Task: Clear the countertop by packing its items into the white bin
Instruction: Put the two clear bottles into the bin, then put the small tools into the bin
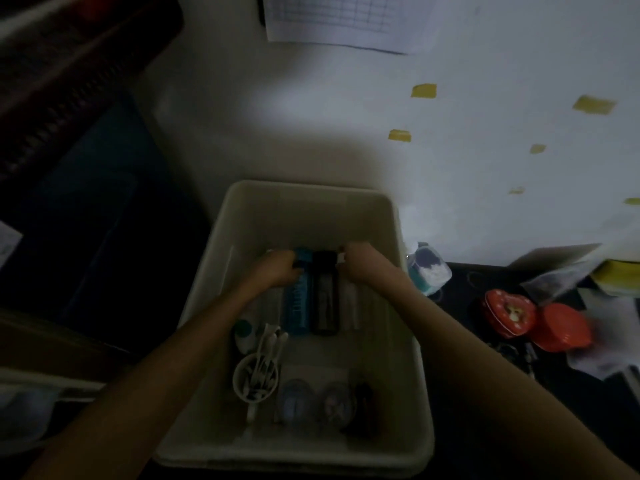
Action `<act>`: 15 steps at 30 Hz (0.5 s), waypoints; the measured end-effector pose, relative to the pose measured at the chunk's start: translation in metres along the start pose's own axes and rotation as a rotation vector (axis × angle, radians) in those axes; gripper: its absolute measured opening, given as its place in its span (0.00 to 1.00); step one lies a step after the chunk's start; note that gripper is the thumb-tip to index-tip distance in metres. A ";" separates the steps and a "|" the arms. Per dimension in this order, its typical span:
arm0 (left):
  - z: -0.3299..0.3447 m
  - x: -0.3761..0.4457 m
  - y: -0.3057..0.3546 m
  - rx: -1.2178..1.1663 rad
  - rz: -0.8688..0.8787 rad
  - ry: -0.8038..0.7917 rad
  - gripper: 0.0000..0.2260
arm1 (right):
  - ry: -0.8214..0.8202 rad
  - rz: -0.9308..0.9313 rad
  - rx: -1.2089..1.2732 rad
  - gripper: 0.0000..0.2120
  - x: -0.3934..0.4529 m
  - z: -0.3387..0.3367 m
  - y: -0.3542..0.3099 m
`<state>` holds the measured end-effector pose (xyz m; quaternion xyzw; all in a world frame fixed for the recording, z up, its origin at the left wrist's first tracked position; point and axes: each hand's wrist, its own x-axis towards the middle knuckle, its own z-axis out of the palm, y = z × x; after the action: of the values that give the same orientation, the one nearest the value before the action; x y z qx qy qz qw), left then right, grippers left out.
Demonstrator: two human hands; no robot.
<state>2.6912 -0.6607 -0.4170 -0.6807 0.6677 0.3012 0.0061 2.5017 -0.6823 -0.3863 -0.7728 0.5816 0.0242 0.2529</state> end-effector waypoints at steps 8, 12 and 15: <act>-0.017 -0.131 0.114 -0.356 0.322 0.295 0.10 | 0.431 -0.148 0.612 0.09 -0.157 -0.031 0.069; 0.011 -0.160 0.176 -0.400 0.367 0.239 0.08 | 0.449 -0.015 0.648 0.08 -0.208 -0.011 0.137; 0.037 -0.167 0.215 -0.380 0.369 0.227 0.07 | 0.480 0.072 0.681 0.07 -0.236 -0.002 0.185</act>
<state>2.4922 -0.5176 -0.2923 -0.5659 0.7085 0.3387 -0.2511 2.2566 -0.5097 -0.3736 -0.6080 0.6254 -0.3413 0.3503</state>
